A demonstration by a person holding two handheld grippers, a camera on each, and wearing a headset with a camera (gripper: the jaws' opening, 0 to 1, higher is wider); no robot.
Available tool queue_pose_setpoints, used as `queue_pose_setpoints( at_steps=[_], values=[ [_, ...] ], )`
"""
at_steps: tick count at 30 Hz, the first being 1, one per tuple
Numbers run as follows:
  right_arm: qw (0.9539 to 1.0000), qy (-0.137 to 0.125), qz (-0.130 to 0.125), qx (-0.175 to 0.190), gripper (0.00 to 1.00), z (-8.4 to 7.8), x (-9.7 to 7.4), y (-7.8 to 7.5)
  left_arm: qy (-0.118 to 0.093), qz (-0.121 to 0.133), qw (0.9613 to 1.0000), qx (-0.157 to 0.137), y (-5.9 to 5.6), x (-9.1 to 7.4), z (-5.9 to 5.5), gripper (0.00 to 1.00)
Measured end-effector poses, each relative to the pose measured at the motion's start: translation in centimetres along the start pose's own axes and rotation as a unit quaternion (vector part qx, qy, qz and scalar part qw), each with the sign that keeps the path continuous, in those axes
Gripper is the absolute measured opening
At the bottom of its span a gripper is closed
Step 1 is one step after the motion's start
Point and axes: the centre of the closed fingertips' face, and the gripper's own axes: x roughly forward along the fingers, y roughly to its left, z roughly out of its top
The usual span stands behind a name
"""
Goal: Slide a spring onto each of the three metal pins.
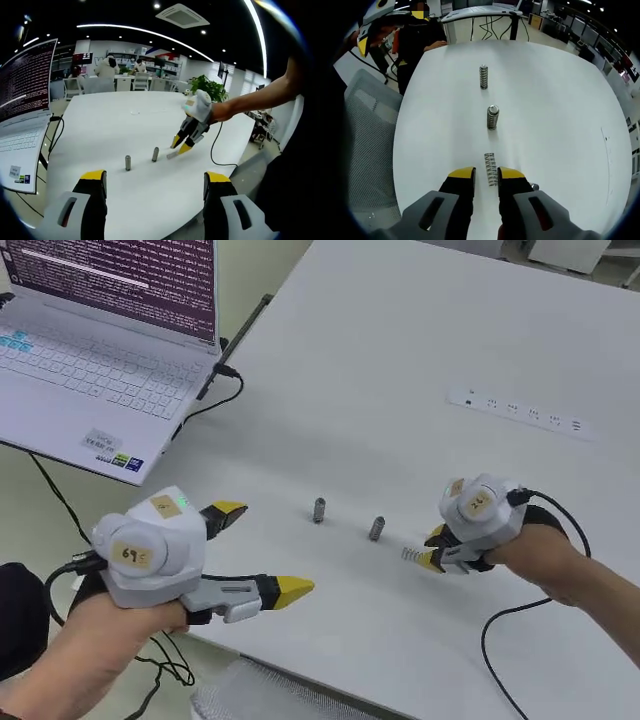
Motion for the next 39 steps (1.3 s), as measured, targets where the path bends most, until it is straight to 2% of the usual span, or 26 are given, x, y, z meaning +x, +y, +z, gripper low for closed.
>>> queue_pose_setpoints(
  at_steps=[12,23,28,29,32,39],
  values=[
    [0.9998,0.016,-0.002,0.006,0.15,-1.2,1.2,-0.2,0.009,0.005,0.9999,-0.002,0.5,-0.4,-0.5,0.76],
    [0.9995,0.029,-0.009,-0.001,0.12,-2.3,1.9,-0.5,0.01,0.003,0.9999,-0.005,0.2,-0.4,-0.6,0.75],
    [0.9994,0.034,-0.003,-0.005,0.09,-2.9,2.2,0.0,0.011,0.001,0.9999,-0.005,0.0,-0.5,-0.6,0.74],
    [0.9995,0.029,-0.008,-0.01,0.08,-2.8,2.3,0.0,0.012,0.001,0.9999,-0.005,0.0,-0.5,-0.6,0.74],
    [0.9996,0.028,0.003,-0.008,0.08,-2.8,2.2,0.5,0.013,-0.001,0.9999,-0.004,-0.1,-0.4,-0.7,0.74],
    [0.9999,0.01,0.004,-0.009,0.08,-2.2,1.5,1.4,0.023,-0.012,0.9996,0.011,-0.9,0.4,-0.7,0.73]
  ],
)
